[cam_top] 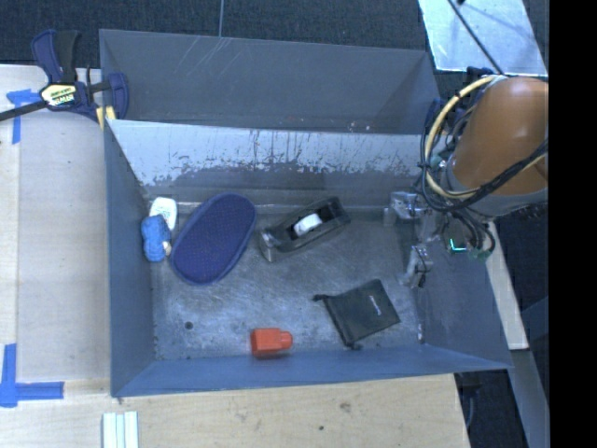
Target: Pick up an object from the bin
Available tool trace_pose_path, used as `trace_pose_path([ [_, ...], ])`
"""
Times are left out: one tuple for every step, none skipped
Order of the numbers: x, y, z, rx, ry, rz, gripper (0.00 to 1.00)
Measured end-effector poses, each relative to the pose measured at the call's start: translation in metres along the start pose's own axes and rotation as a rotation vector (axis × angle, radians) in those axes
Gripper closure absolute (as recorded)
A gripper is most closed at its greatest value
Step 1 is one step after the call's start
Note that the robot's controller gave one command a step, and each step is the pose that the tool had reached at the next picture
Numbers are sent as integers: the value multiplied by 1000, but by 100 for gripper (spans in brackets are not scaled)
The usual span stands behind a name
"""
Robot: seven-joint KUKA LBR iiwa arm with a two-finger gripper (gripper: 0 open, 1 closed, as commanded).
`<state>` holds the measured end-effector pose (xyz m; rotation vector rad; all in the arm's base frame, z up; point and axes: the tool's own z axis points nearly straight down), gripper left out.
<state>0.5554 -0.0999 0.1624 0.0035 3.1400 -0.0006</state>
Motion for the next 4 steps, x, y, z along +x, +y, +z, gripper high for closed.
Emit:
trace_pose_path([
  [61,10,96,-2,7,-156,0],
  [58,10,92,0,-2,-159,100],
  [52,13,-33,2,-10,-85,100],
  [55,-11,-90,2,-6,-371,100],
])
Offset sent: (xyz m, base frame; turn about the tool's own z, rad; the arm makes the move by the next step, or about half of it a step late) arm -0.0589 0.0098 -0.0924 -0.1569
